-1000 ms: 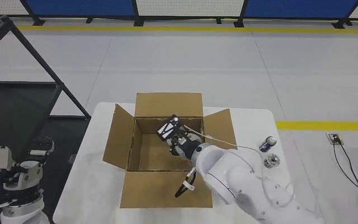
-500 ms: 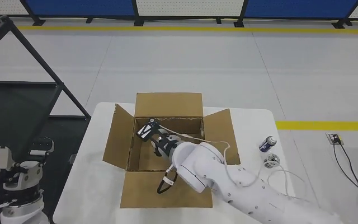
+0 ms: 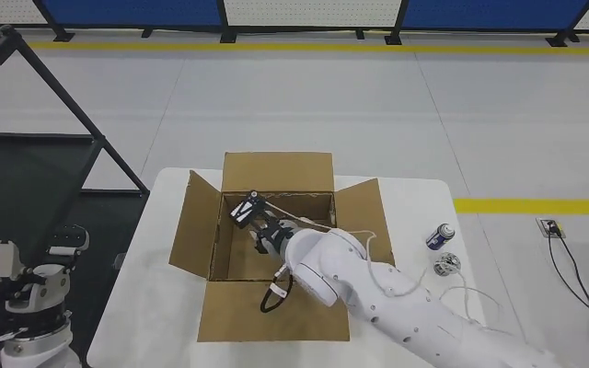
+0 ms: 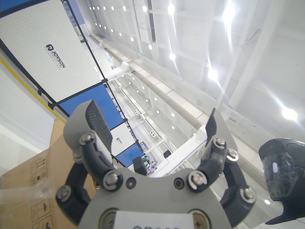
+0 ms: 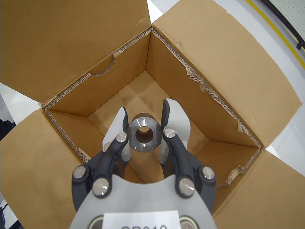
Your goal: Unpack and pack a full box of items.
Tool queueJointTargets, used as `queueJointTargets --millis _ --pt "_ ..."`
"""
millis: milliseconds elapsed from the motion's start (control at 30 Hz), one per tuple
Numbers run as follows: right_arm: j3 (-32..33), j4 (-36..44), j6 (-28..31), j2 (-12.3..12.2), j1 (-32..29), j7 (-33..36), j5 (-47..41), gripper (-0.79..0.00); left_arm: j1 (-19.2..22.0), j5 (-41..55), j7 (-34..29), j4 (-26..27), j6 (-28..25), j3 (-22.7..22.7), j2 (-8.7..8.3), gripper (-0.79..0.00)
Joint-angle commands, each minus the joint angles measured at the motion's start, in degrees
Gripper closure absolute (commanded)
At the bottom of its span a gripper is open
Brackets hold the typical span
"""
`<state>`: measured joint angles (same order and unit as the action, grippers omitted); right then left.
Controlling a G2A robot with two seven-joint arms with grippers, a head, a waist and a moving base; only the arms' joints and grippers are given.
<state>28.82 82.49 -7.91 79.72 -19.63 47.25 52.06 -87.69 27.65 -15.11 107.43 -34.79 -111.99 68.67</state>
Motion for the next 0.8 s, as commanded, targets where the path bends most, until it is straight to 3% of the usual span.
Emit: queueJointTargets --millis 0,367,767 --pt "-0.88 -5.30 0.82 1.56 1.92 -0.05 -1.89 0.000 0.00 0.00 0.00 0.00 0.00 0.00 0.00 -0.785" --pt "-9.14 -28.95 10.52 12.05 8.41 -8.42 -4.66 0.000 0.00 0.00 0.00 0.00 0.00 0.00 0.00 -0.785" --pt "-11.59 -47.60 8.34 22.41 10.36 -11.88 -5.41 0.000 0.00 0.00 0.00 0.00 0.00 0.00 0.00 -0.785"
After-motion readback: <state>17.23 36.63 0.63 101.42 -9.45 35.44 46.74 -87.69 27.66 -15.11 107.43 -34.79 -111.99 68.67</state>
